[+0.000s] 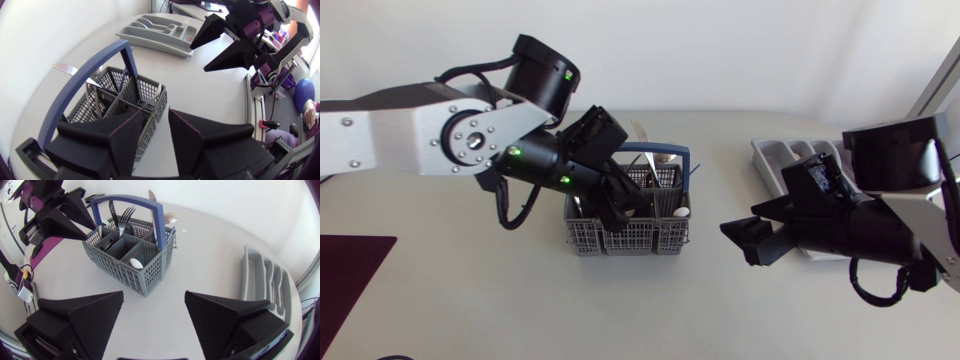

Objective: Sort the cutlery from the basket into the organizer compartments.

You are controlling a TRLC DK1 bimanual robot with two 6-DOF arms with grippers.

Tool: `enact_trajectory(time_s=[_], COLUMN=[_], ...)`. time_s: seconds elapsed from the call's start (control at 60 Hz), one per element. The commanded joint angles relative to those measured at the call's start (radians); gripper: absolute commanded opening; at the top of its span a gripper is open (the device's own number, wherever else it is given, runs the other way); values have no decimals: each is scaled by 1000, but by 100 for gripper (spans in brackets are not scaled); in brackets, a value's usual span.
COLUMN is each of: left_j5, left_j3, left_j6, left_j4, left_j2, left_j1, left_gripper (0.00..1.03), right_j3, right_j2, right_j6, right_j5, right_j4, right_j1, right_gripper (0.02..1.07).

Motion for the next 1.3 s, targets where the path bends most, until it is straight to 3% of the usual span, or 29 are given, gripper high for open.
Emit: enact_trajectory(time_s=[0.0,0.467,1.283], left_j5=[-4,-73,-161], left_j3=[63,206,246], left_j6=[-36,-117,-38], left_j4=[-24,-54,-18], left_j2=[62,212,338], left_j1=[-22,-116,-153], left_gripper=[42,43,43], right_j3=[-39,-65,-87], right_j2=[-25,-79,-88], right_j6=[-12,-12,-12], right_j5=[-4,-31,-47], right_j4=[-13,-39,-29], right_j1=[-15,-51,-62], right_gripper=[93,93,93])
